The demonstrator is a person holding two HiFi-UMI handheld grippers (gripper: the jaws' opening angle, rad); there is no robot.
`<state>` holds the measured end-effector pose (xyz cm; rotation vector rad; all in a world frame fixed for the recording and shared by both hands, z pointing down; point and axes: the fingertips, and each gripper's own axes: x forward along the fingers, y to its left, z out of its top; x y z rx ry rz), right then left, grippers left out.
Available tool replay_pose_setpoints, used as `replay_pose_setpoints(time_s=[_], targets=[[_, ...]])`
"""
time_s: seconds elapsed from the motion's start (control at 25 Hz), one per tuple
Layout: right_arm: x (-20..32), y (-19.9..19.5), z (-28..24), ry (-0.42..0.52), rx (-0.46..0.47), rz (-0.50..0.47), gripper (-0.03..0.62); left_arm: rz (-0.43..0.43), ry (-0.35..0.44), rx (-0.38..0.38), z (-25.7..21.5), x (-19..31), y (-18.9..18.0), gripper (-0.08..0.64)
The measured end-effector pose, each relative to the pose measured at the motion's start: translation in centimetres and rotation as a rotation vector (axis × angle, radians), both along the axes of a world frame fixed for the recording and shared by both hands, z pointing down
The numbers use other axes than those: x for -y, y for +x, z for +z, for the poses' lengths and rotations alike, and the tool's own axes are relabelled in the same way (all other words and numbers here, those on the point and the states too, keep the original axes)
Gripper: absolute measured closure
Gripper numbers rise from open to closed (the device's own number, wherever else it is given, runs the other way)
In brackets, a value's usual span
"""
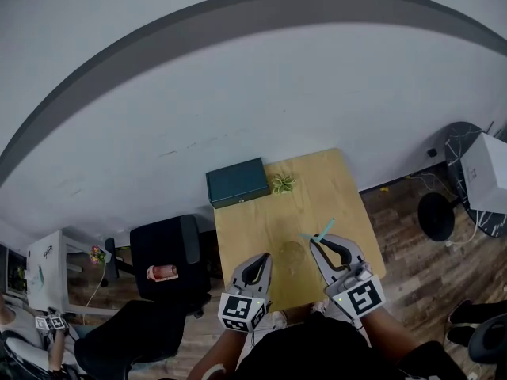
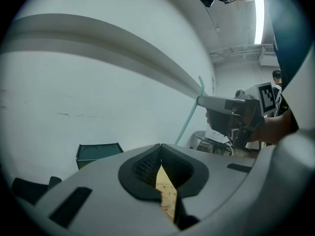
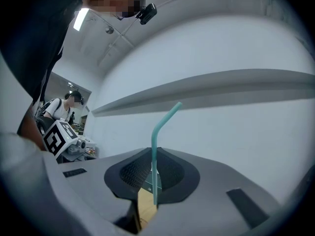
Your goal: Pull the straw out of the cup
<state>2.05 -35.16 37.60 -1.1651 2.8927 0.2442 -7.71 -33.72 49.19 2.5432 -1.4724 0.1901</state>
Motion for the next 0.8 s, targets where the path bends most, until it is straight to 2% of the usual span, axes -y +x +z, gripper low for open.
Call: replay_pose_setpoints(time_s=[0.08, 0.32, 0.64, 0.8], targets=[[0.01, 0.22, 0.37, -0.036, -0.011, 0.001, 0.541, 0.014, 0.012, 0.006, -0.16, -0.08, 0.28, 0.541], [-0.03, 0.22, -0.17, 0.024, -0.015, 0.017, 0.548, 0.021, 0.031, 0.004, -0.57, -0.12, 0.44, 0.541], [0.31, 0.34, -0.34, 0.038, -0.029, 0.032, 0.547, -0.005, 0.027, -0.02, -0.77, 0.49, 0.0, 0.541], [0.42, 0.39, 0.02, 0.022, -0.023, 0.029, 0.546, 0.017, 0.039, -0.007, -0.83, 0.64, 0.26, 0.541]])
